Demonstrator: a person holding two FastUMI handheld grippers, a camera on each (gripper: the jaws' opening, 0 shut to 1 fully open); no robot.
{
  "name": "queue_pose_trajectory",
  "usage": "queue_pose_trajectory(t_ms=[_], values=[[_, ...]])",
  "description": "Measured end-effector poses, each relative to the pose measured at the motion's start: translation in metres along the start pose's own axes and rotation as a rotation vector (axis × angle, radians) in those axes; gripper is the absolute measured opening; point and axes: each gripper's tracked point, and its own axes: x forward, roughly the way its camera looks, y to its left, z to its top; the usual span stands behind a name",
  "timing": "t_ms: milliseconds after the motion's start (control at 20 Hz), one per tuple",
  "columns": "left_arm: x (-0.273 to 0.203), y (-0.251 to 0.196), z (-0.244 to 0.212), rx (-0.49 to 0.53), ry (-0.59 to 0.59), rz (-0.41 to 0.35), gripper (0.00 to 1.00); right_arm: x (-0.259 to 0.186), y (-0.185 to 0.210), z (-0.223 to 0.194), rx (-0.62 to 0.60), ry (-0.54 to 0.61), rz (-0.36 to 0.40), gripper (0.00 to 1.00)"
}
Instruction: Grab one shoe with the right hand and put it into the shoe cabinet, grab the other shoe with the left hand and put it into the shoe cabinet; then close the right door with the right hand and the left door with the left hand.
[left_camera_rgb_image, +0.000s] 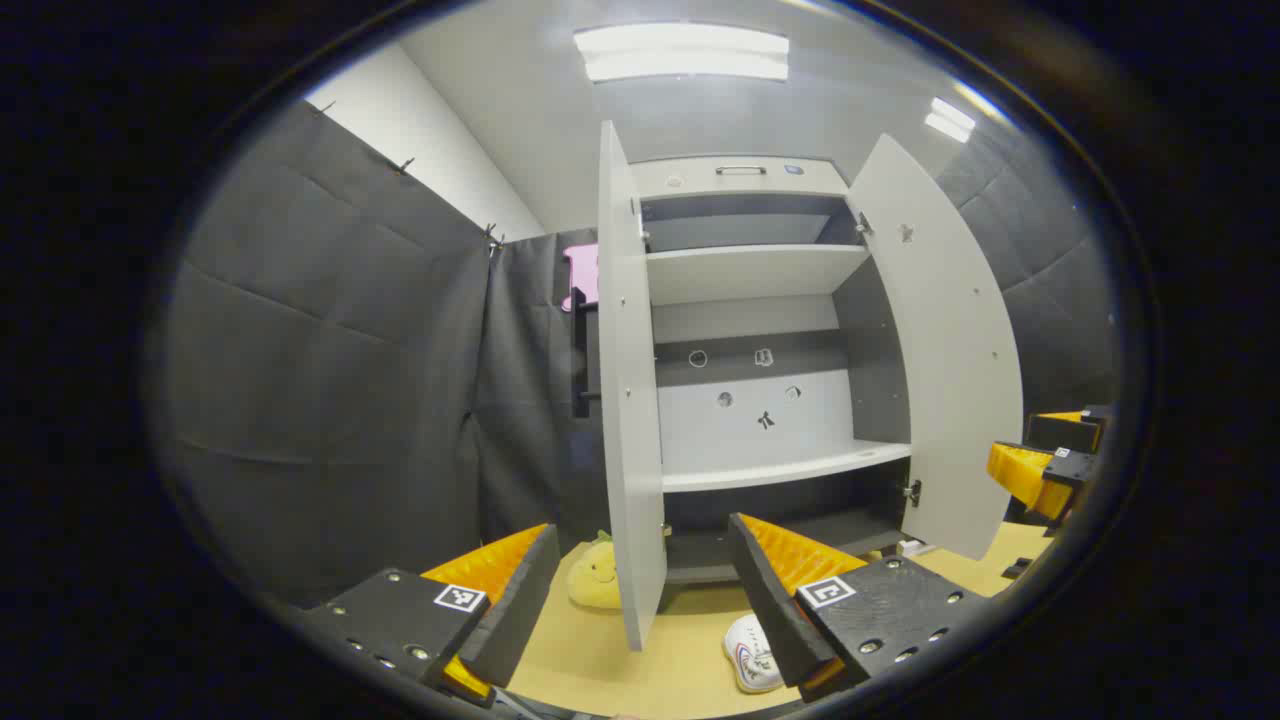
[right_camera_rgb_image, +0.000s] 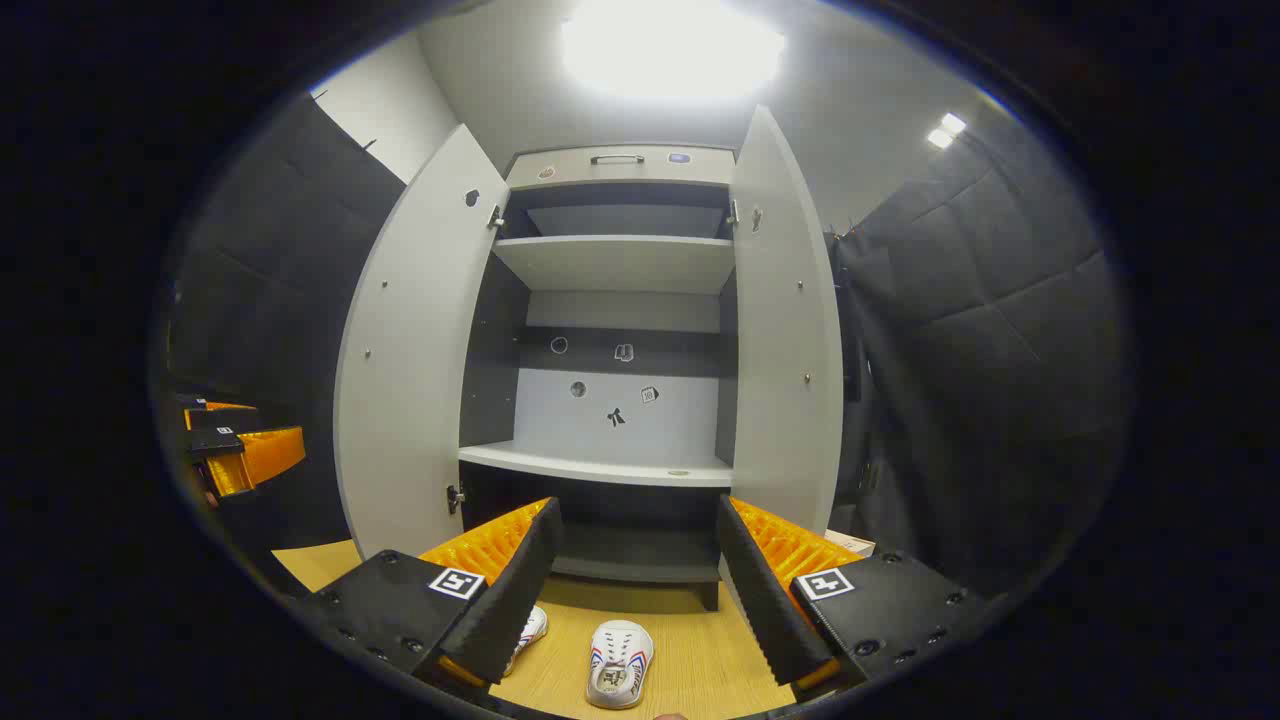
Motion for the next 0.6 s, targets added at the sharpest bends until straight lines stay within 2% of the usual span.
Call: queue_pose_trajectory(t_ms=[350,400,600], values=[[-0.0052,0.0008,0.0022,0.000,-0.003,-0.004,0.99,-0.0100,-0.0032,-0.0023,0.008,0.015,-0.020,0.97],[-0.0054,0.0009,0.0012,0.001,-0.004,-0.006,0.95,-0.0113,-0.0040,-0.0023,0.011,0.017,-0.023,0.97],[-0.0051,0.0026,0.0028,0.002,-0.010,-0.012,0.99,-0.0101,-0.0024,-0.0064,0.012,0.036,-0.031,0.96]])
